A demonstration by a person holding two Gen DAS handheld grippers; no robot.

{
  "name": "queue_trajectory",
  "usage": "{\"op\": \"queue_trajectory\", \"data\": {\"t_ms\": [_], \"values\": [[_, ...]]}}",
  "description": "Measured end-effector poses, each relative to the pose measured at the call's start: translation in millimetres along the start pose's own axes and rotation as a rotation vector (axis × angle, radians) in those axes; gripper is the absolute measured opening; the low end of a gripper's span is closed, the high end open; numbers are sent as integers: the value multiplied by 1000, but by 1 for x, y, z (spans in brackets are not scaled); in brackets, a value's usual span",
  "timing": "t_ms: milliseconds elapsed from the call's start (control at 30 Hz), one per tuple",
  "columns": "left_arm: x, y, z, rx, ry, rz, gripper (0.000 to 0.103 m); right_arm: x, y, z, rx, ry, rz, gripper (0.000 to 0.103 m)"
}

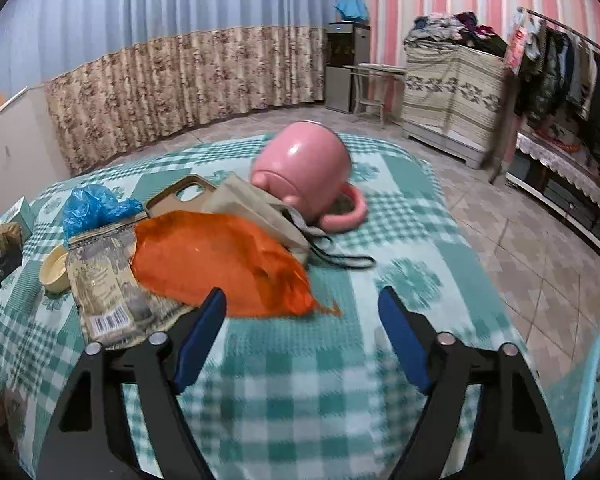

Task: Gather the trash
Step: 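Grasp the orange mesh bag with the right tool while the left tool holds the brown item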

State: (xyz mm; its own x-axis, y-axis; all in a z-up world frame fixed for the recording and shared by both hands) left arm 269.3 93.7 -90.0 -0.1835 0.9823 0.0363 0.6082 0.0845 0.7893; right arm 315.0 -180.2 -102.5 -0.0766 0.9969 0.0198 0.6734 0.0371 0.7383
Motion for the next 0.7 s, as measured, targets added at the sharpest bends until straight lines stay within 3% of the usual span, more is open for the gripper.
{"op": "queue_trajectory", "data": {"t_ms": [67, 100, 167, 233, 467, 600, 700], "values": [[-1, 0, 2, 6, -11, 2, 40, 3, 4, 8, 17, 25, -3, 54], [0, -1, 3, 13, -17, -4, 40, 4, 6, 9, 16, 41, -1, 50], [3, -1, 9, 37, -29, -24, 40, 6, 7, 10, 12, 60, -11, 26], [6, -1, 12, 52, -35, -34, 40, 9, 7, 7, 1, 72, -28, 18], [2, -2, 8, 29, -24, -15, 40, -2, -2, -35, -50, 62, -44, 14], [-4, 1, -6, 15, -24, -8, 40, -31, -8, -85, -83, -15, -23, 14], [-14, 4, -25, 10, -92, -21, 40, -62, -16, -131, -115, -103, 28, 14]]}}
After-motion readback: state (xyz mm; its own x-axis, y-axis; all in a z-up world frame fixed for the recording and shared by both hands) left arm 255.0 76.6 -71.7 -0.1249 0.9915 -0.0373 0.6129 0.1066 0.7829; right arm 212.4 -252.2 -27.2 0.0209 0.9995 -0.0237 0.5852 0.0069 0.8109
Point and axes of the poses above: each gripper's, at about its wrist camera, not at the fingertips, and z roughly the way its jaws point, x to its left, y to its top, the point moved 3 cm from there along z, roughly the way its jaws point, and after that the axes turned 3 degrees about x, right-handed, at the moved point
